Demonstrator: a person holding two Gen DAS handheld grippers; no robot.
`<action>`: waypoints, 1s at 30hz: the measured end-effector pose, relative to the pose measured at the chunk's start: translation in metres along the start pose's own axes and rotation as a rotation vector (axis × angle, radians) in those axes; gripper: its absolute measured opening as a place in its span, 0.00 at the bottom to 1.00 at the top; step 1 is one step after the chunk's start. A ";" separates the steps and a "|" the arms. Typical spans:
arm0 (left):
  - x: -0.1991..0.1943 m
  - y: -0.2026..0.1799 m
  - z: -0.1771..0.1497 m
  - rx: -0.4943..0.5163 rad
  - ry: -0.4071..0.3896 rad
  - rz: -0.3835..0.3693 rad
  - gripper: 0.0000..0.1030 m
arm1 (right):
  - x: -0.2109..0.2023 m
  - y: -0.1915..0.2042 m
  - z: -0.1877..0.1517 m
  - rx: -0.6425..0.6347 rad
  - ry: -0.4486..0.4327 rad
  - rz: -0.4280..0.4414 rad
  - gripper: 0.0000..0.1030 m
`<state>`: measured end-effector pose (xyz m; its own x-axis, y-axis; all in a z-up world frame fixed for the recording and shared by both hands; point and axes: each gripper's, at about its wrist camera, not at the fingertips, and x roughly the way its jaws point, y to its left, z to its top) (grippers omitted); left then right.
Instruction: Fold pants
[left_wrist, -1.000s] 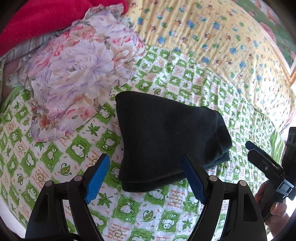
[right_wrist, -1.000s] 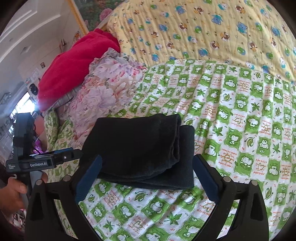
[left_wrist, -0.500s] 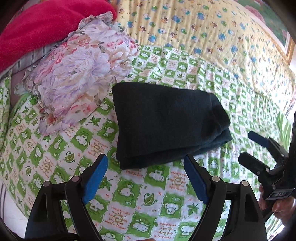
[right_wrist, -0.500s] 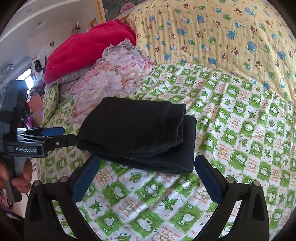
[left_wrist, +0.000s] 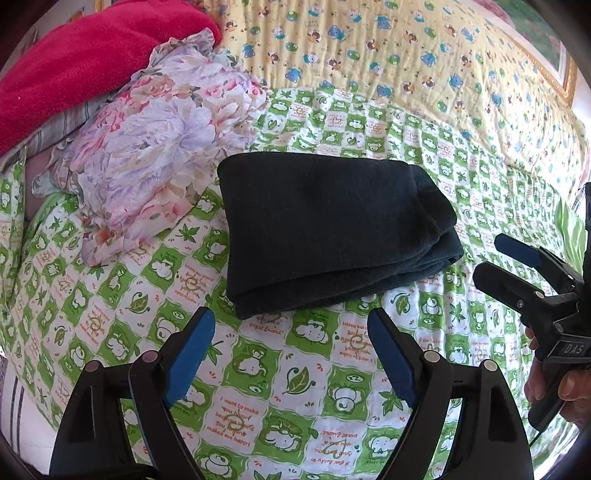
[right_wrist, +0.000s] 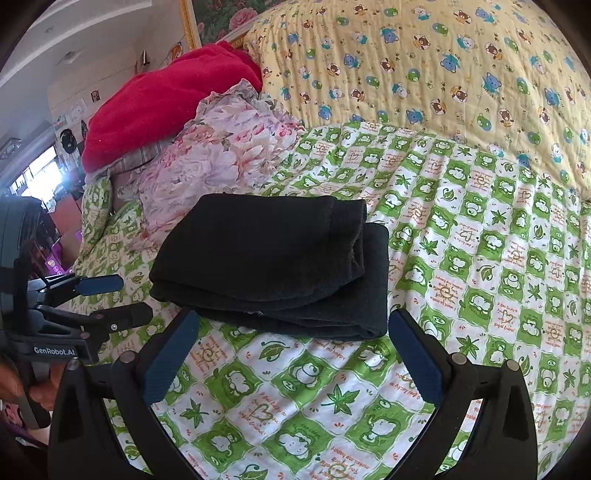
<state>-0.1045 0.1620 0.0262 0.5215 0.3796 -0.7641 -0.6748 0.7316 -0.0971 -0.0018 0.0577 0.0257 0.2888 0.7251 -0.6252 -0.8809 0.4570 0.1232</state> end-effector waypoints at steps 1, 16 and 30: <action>0.000 0.000 0.000 0.001 -0.002 0.002 0.83 | 0.001 0.001 0.000 0.000 -0.001 0.002 0.99; 0.001 0.001 -0.002 0.010 -0.003 0.023 0.84 | 0.008 0.010 0.003 -0.011 0.003 0.025 0.99; 0.009 0.005 0.002 0.005 -0.011 0.044 0.84 | 0.016 0.012 0.002 -0.011 0.005 0.034 0.99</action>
<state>-0.1024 0.1697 0.0202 0.4971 0.4173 -0.7607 -0.6944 0.7170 -0.0604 -0.0065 0.0758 0.0187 0.2565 0.7374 -0.6248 -0.8944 0.4261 0.1358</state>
